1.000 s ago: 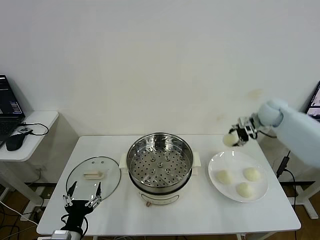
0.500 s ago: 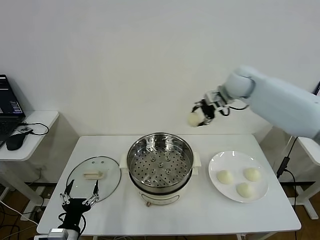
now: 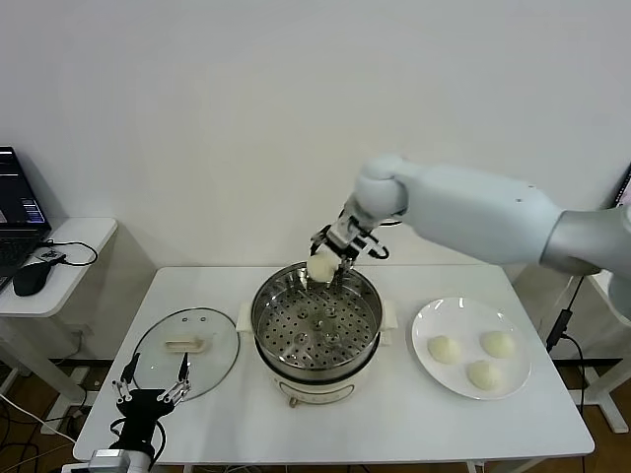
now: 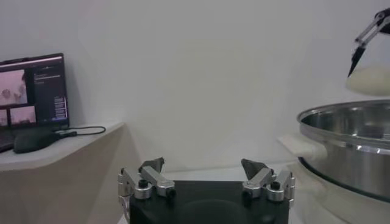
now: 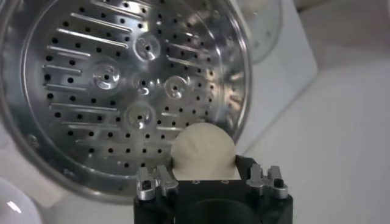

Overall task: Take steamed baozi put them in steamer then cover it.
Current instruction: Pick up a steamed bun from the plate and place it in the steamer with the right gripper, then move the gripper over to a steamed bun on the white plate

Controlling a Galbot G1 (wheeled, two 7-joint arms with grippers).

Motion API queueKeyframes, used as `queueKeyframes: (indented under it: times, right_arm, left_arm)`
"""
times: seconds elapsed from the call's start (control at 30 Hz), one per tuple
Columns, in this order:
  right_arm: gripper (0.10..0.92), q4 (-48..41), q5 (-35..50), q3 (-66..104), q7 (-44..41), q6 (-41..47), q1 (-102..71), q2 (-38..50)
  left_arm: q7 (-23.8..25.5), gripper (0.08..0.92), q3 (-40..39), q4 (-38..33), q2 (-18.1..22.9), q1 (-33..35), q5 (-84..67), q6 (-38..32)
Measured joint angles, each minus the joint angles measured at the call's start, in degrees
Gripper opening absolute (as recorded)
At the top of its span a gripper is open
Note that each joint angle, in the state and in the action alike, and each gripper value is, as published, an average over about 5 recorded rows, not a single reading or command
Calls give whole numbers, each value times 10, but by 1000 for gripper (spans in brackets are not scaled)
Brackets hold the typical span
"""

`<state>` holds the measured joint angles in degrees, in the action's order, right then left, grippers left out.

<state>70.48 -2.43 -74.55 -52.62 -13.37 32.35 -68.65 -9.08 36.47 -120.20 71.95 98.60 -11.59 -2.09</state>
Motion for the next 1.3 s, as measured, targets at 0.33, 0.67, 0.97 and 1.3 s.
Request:
queueKeyframes:
  times: [0.33,0.67,0.97,1.3]
  right_arm:
    - [645,-23,-78,-6,28,-55,-36,-23]
    - [688,-53,-121,-3,48,-87,-62,-38]
    - [821,-46,-108,3,43,-84,-46,-23]
    - [823,73,16,-5,-22,68,34,89]
  left_arm:
    - [0,823,-1,-4,3,-2,0,1]
    - [0,823,-3,-4,6,-3,2,1]
    - [-1,823,-2,-12,6,-2,2,5]
    - [0,823,5,-18,-5,-3,-6,10]
